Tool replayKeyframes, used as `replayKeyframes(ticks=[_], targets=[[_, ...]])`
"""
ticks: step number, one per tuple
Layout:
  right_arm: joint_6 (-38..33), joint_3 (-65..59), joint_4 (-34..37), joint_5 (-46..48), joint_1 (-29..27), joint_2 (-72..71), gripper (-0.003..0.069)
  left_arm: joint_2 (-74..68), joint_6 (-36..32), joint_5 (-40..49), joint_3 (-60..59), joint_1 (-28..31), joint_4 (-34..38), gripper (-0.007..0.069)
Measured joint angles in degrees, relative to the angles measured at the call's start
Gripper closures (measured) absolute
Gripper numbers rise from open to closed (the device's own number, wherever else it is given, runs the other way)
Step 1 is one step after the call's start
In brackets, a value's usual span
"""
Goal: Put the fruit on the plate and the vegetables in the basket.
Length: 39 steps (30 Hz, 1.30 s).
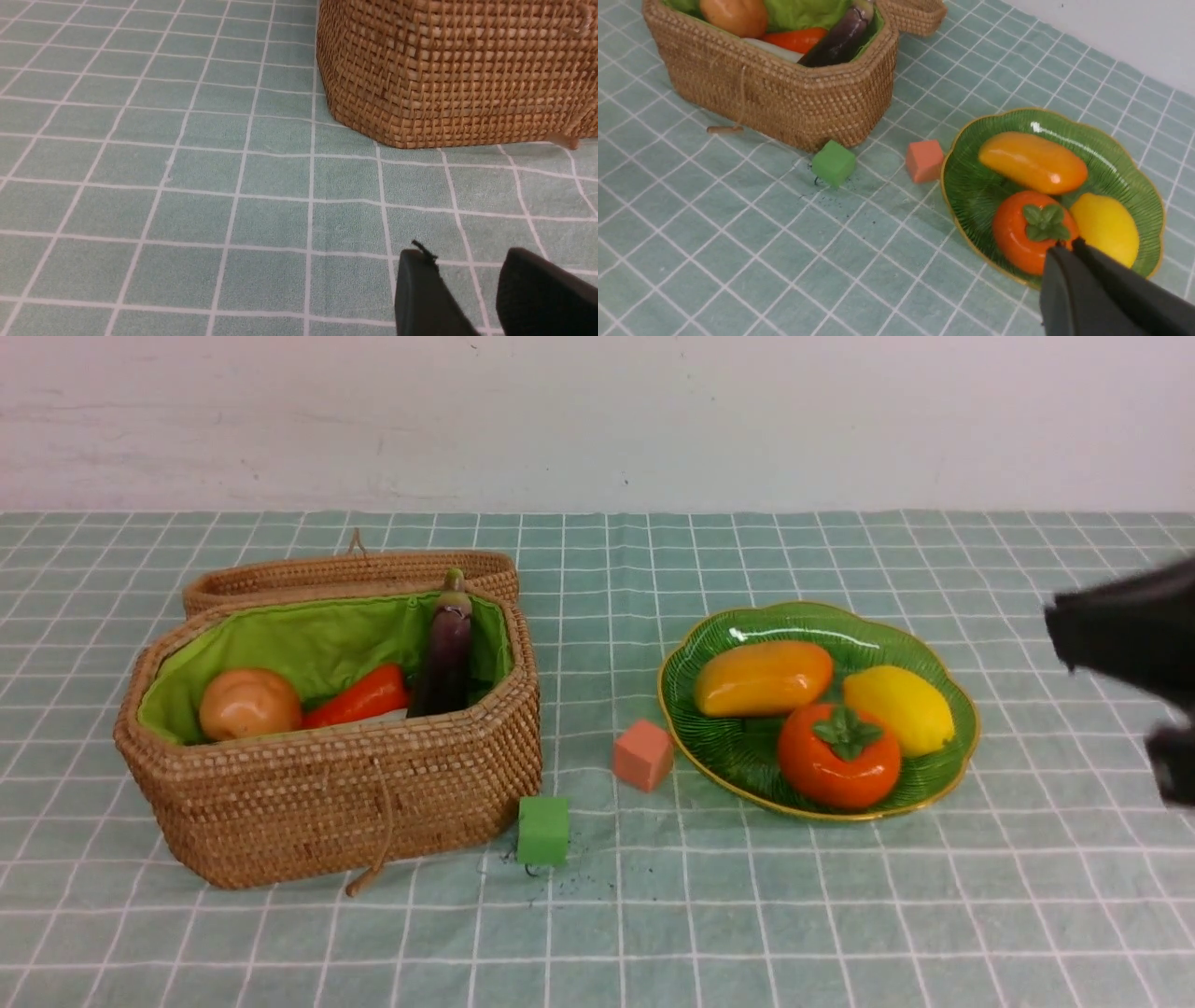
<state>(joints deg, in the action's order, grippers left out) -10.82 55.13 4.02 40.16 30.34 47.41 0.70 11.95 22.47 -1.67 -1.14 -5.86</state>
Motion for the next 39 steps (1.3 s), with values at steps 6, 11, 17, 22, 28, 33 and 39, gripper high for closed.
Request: replayKeyframes(ticks=[6, 11, 17, 22, 28, 33, 39], targets=[[4.20, -16.53, 1.85, -1.87, 0.00, -13.63, 0.0676, 0.00, 0.00, 0.00, 0.00, 0.00, 0.00, 0.0386], [6.92, -21.96, 2.49, -0.54, 0.00, -18.66, 0.0674, 0.00, 0.00, 0.00, 0.00, 0.00, 0.00, 0.0386], [7.34, -23.39, 2.56, 3.05, 0.00, -19.29, 0.0673, 0.00, 0.00, 0.00, 0.00, 0.00, 0.00, 0.0386], [7.38, -23.44, 2.62, 4.61, 0.00, -19.29, 0.0668, 0.00, 0.00, 0.00, 0.00, 0.00, 0.00, 0.0386], [7.38, -23.44, 2.62, 4.69, 0.00, -19.29, 0.0664, 0.00, 0.00, 0.00, 0.00, 0.00, 0.00, 0.0386], [7.38, -23.44, 2.62, 4.74, -0.19, -19.59, 0.0659, 0.00, 0.00, 0.00, 0.00, 0.00, 0.00, 0.0386], [7.38, -24.11, 4.76, 4.94, -14.80, -27.97, 0.0655, 0.00, 0.00, 0.00, 0.00, 0.00, 0.00, 0.0386]])
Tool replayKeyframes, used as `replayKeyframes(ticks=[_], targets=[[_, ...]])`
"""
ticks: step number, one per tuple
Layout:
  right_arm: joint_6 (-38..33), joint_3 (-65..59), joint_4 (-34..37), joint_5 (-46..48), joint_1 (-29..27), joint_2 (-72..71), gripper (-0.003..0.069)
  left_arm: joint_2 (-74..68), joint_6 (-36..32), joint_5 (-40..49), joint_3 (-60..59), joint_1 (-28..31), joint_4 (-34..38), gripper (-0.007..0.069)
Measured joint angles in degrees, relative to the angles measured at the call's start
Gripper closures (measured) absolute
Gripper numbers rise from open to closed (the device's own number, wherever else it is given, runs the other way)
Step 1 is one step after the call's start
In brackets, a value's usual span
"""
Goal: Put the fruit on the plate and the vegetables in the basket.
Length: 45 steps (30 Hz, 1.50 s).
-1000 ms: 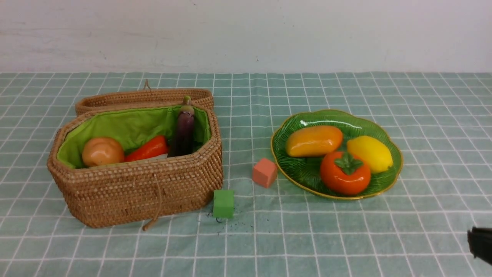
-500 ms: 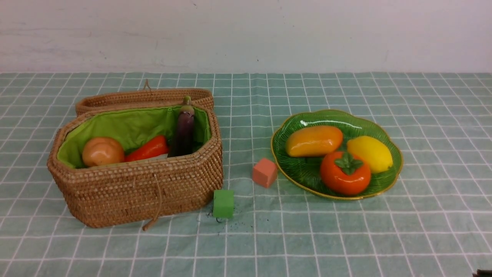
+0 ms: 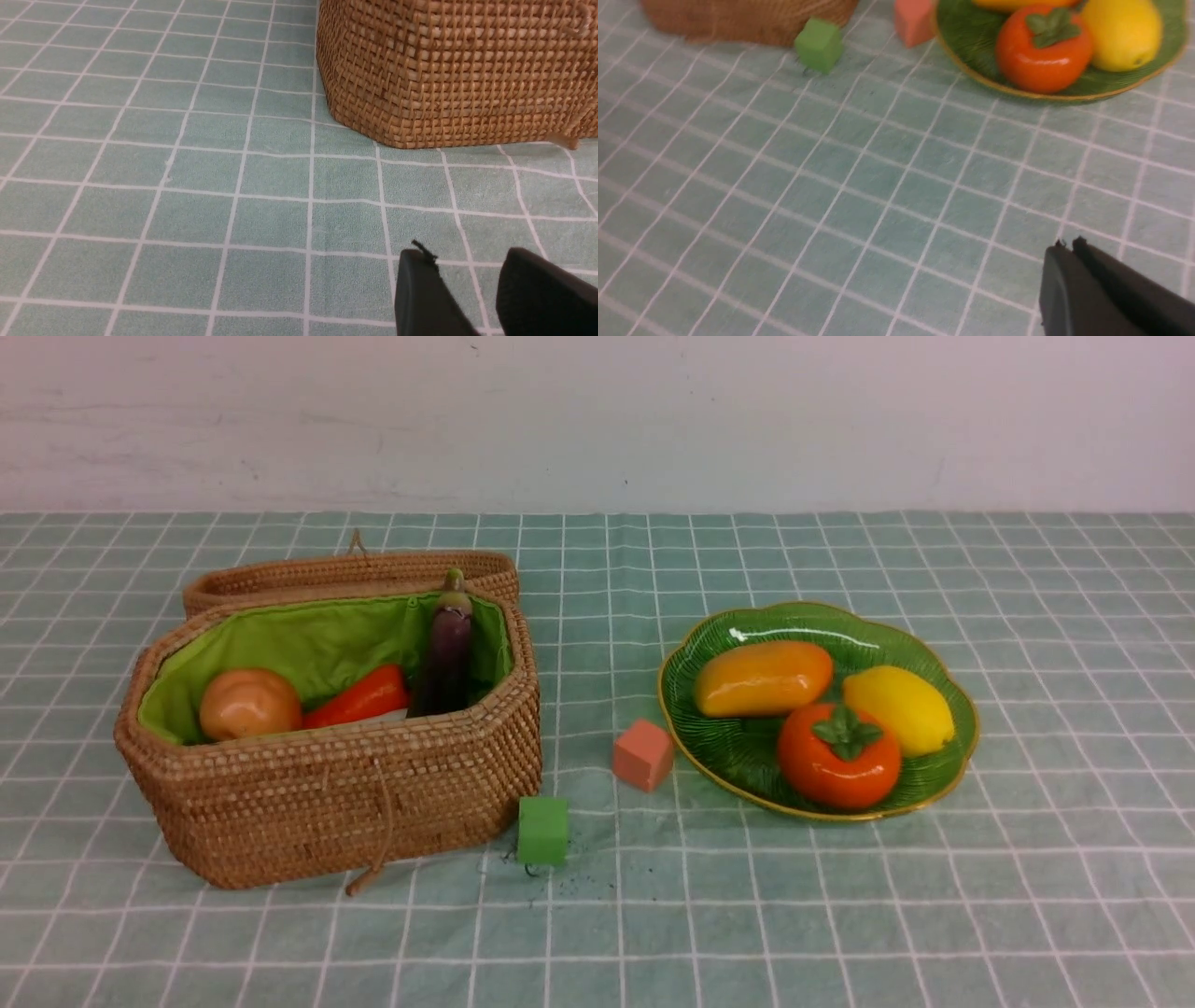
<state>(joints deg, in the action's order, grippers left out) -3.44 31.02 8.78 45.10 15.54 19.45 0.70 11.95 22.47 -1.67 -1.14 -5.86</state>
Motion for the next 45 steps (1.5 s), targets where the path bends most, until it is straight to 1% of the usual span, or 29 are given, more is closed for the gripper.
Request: replayKeyframes(ticks=[1, 2, 4, 5, 6, 7, 8, 12, 13, 14, 15, 17, 18, 19, 22, 23, 26, 45], targets=[[0.00, -0.08, 0.00, 0.00, -0.70, -0.89, 0.0654, 0.00, 0.00, 0.00, 0.00, 0.00, 0.00, 0.0386], [0.00, -0.80, 0.00, 0.00, -5.59, -3.81, 0.0653, 0.00, 0.00, 0.00, 0.00, 0.00, 0.00, 0.0386], [0.00, -2.55, -0.06, -0.15, -12.15, -9.92, 0.0652, 0.00, 0.00, 0.00, 0.00, 0.00, 0.00, 0.0386], [0.00, -2.76, -0.06, -0.16, -12.63, -10.42, 0.0652, 0.00, 0.00, 0.00, 0.00, 0.00, 0.00, 0.0386], [0.00, -4.79, -0.02, -0.42, -15.61, -14.03, 0.0650, 0.00, 0.00, 0.00, 0.00, 0.00, 0.00, 0.0386], [0.00, -5.40, -0.02, -0.47, -16.14, -14.43, 0.0650, 0.00, 0.00, 0.00, 0.00, 0.00, 0.00, 0.0386], [0.06, -8.57, 0.50, -3.08, -17.76, -17.83, 0.0648, 0.00, 0.00, 0.00, 0.00, 0.00, 0.00, 0.0386], [0.06, -13.97, 1.02, -12.08, -18.32, -20.07, 0.0645, 0.00, 0.00, 0.00, 0.00, 0.00, 0.00, 0.0386], [0.17, -16.88, 1.02, -16.73, -18.37, -20.20, 0.0644, 0.00, 0.00, 0.00, 0.00, 0.00, 0.00, 0.0386], [0.17, -19.08, 1.02, -19.47, -18.37, -20.20, 0.0643, 0.00, 0.00, 0.00, 0.00, 0.00, 0.00, 0.0386], [0.17, -19.52, 1.02, -20.43, -18.37, -20.20, 0.0643, 0.00, 0.00, 0.00, 0.00, 0.00, 0.00, 0.0386], [0.17, -24.98, 1.02, -25.02, -18.37, -20.20, 0.0640, 0.00, 0.00, 0.00, 0.00, 0.00, 0.00, 0.0386], [0.17, -25.39, 1.02, -25.29, -18.37, -20.20, 0.0640, 0.00, 0.00, 0.00, 0.00, 0.00, 0.00, 0.0386], [0.17, -28.52, 1.02, -26.86, -18.37, -20.20, 0.0638, 0.00, 0.00, 0.00, 0.00, 0.00, 0.00, 0.0386], [0.18, -32.05, 1.02, -26.11, -18.37, -20.20, 0.0637, 0.00, 0.00, 0.00, 0.00, 0.00, 0.00, 0.0386], [0.18, -32.29, 1.02, -24.28, -18.37, -20.20, 0.0635, 0.00, 0.00, 0.00, 0.00, 0.00, 0.00, 0.0386], [0.45, -32.12, 1.33, -23.21, -18.37, -20.20, 0.0634, 0.00, 0.00, 0.00, 0.00, 0.00, 0.00, 0.0386], [0.58, -31.98, 1.41, -22.69, -18.37, -20.20, 0.0612, 0.00, 0.00, 0.00, 0.00, 0.00, 0.00, 0.0386]])
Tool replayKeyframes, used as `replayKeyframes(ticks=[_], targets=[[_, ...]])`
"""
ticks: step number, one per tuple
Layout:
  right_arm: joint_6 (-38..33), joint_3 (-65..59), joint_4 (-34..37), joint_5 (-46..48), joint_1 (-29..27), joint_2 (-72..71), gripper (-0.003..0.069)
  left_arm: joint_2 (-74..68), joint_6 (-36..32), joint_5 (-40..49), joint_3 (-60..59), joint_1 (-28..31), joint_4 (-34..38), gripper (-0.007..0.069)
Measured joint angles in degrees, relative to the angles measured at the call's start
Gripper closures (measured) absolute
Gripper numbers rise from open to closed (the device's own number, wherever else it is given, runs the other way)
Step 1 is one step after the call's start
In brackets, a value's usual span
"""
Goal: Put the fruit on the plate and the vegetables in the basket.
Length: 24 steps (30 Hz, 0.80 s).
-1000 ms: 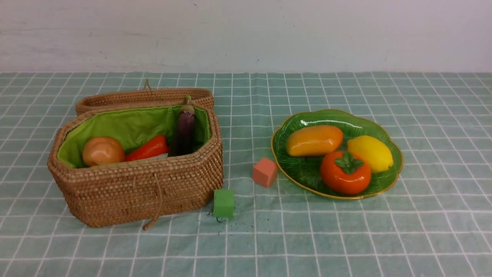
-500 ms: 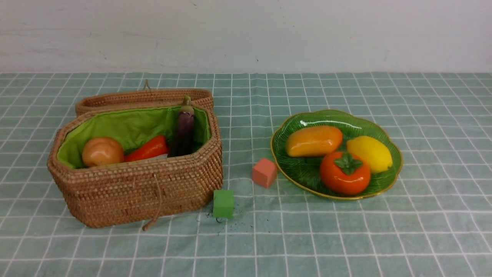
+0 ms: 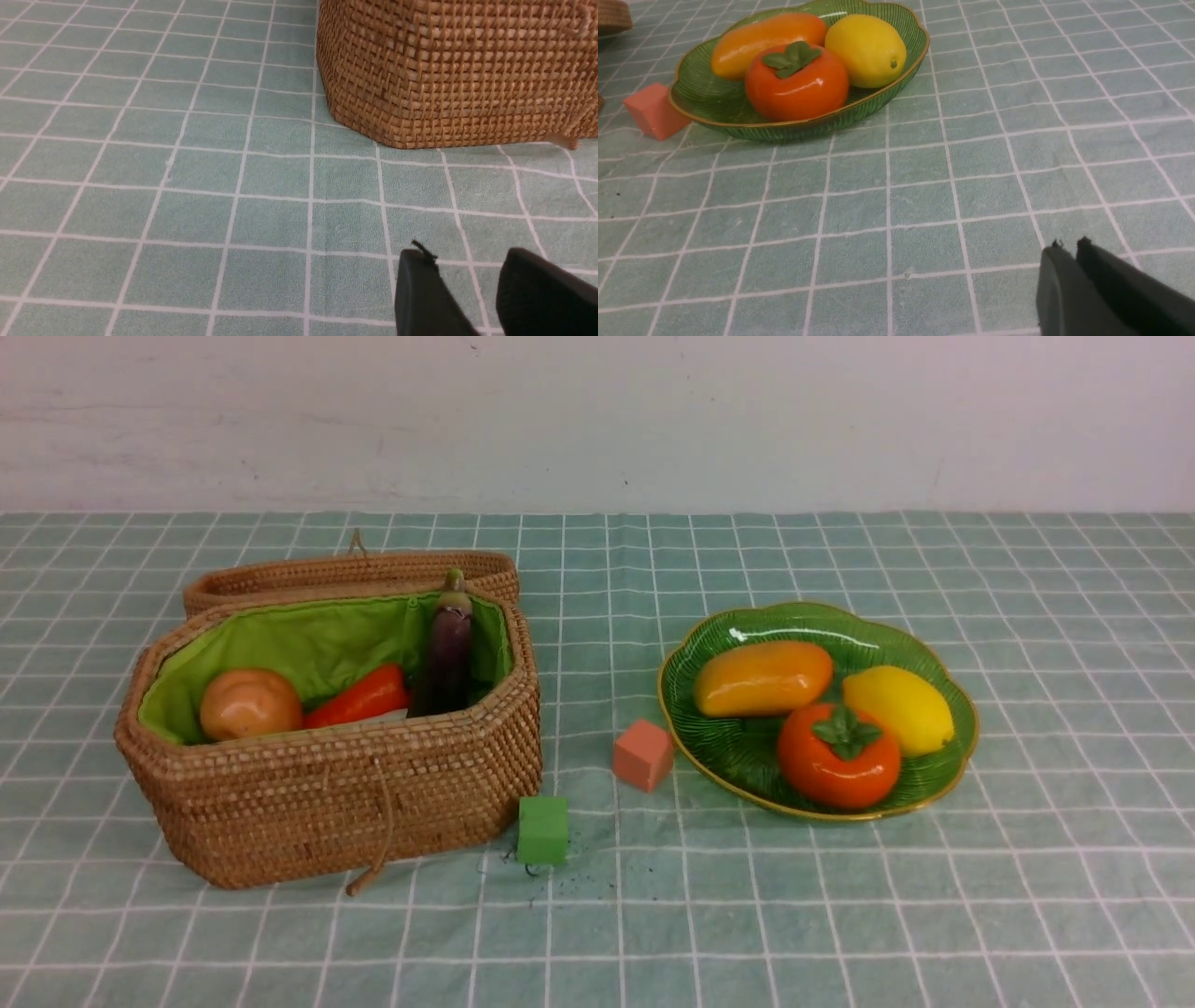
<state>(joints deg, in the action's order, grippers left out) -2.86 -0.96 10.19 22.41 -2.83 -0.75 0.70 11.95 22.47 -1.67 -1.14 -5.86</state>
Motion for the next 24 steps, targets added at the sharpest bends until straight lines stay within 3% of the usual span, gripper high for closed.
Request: replayKeyframes(ticks=[24], targets=[[0.00, 0.00, 0.04, 0.12, 0.00, 0.00, 0.0577, 0.00, 0.00, 0.00, 0.00, 0.00, 0.00, 0.0386]])
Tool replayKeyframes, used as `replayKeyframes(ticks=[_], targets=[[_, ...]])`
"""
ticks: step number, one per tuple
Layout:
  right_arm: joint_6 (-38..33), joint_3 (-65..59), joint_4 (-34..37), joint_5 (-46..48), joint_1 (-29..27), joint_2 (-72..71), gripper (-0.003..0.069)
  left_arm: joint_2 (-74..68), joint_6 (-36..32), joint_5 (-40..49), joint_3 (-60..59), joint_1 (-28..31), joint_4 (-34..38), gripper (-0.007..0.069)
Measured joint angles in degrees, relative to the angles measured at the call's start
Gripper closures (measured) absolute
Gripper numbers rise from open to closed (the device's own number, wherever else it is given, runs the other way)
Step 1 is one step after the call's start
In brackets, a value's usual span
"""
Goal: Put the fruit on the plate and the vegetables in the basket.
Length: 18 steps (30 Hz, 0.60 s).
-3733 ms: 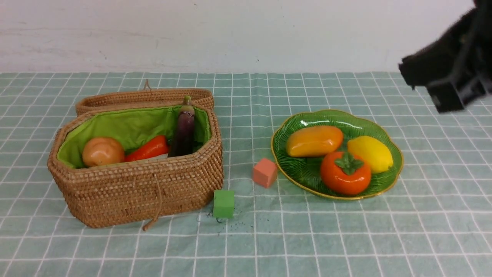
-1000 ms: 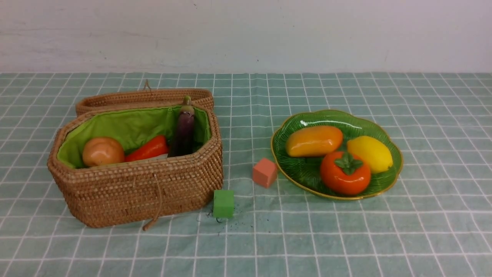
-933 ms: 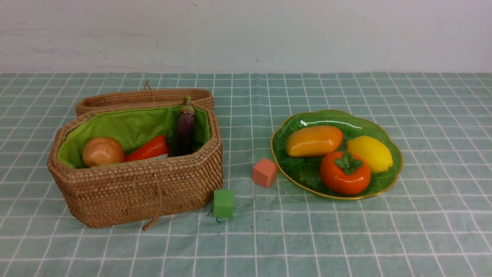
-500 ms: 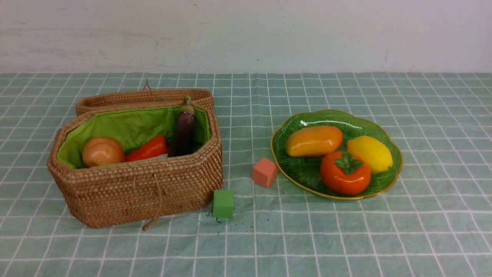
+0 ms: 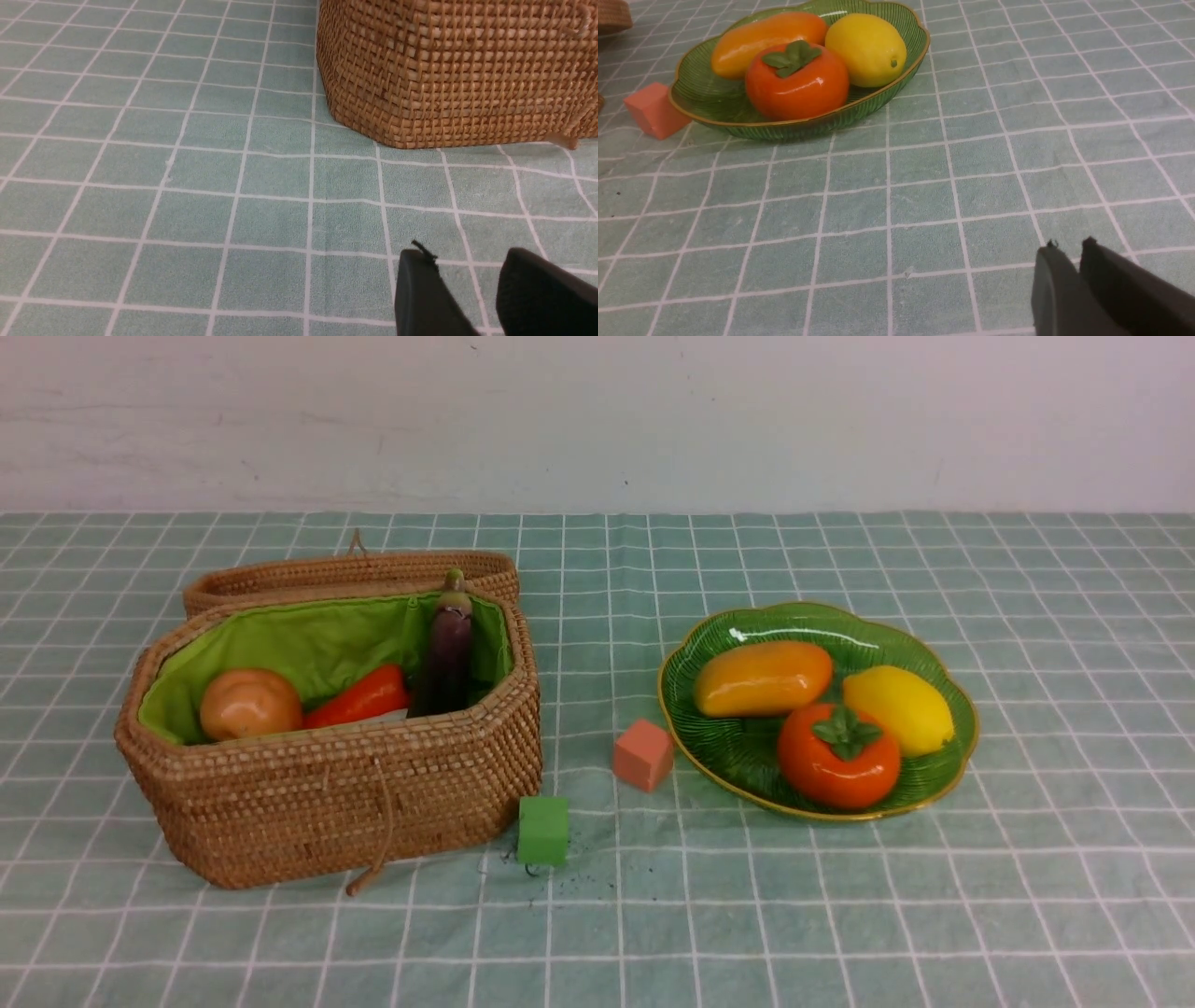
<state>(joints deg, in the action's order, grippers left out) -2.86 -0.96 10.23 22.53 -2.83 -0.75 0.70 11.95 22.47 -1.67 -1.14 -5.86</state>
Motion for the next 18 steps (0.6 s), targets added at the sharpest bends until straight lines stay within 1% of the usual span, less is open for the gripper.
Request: replayKeyframes(ticks=[18], targets=[[0.00, 0.00, 0.00, 0.00, 0.00, 0.00, 0.0558, 0.00, 0.00, 0.00, 0.00, 0.00, 0.00, 0.0386]])
